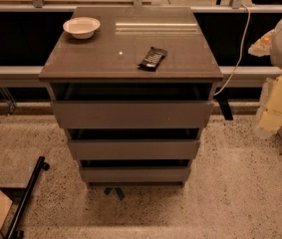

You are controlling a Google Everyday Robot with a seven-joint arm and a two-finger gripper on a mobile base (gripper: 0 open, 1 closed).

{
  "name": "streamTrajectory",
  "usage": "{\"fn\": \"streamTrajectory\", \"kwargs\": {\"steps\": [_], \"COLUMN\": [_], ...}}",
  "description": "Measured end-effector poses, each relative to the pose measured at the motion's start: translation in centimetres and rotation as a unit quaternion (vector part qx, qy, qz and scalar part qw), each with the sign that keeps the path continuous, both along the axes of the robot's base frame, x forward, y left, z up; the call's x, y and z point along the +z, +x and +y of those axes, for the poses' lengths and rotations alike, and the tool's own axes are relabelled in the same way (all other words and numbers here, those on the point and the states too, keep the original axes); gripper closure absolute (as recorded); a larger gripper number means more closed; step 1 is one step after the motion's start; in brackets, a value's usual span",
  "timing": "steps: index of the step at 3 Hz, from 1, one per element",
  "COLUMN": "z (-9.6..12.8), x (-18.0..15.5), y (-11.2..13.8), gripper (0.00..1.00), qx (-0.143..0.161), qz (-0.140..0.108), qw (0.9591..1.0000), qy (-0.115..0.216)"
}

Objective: Open middle drawer

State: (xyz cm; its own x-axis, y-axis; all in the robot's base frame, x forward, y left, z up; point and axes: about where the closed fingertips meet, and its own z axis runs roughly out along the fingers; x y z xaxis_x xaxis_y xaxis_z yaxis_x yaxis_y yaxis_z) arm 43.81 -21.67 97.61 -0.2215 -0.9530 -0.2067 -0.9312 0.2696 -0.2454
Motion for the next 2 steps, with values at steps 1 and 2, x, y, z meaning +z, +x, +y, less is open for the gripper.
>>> {"fn": "streamTrajectory", "kwargs": {"steps": [1, 2], "z": [0.1, 0.8], "x": [-0.1, -1.9], "y": [0.0, 0.5], "gripper": [0.0, 0.0], "qx": [0.0, -0.002], "qz": [-0.002, -0.021], "qw": [1.0, 0.9997], "qy": [0.001, 0.013]}}
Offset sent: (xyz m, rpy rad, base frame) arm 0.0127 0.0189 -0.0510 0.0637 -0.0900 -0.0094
